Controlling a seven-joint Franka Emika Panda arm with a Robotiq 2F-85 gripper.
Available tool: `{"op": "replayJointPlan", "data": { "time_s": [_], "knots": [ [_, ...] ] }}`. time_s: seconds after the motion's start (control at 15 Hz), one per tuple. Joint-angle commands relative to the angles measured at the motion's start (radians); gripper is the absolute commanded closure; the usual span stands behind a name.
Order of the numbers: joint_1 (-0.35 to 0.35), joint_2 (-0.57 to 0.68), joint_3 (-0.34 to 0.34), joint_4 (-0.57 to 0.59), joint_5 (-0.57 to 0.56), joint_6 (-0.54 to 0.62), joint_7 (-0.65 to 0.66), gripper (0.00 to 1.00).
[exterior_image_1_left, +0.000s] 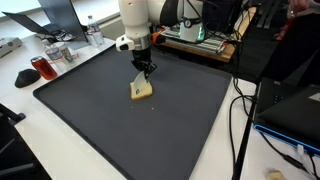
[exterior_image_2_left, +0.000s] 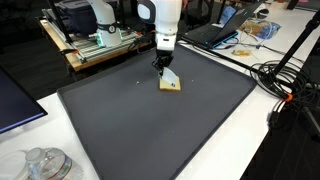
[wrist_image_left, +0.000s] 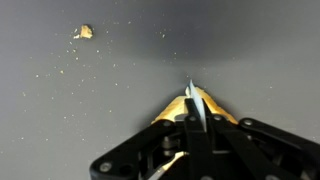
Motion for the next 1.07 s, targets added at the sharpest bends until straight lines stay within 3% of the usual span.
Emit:
{"op": "replayJointPlan", "data": {
  "time_s": [0.0, 0.4, 1.0],
  "knots": [
    [-0.01, 0.035, 0.0, -0.057, 0.002, -0.02, -0.059, 0.99],
    [-0.017, 0.009, 0.007, -0.074, 0.011, -0.083, -0.117, 0.99],
    [-0.033, -0.021, 0.005, -0.141, 0.031, -0.039, -0.127, 0.99]
  ]
}}
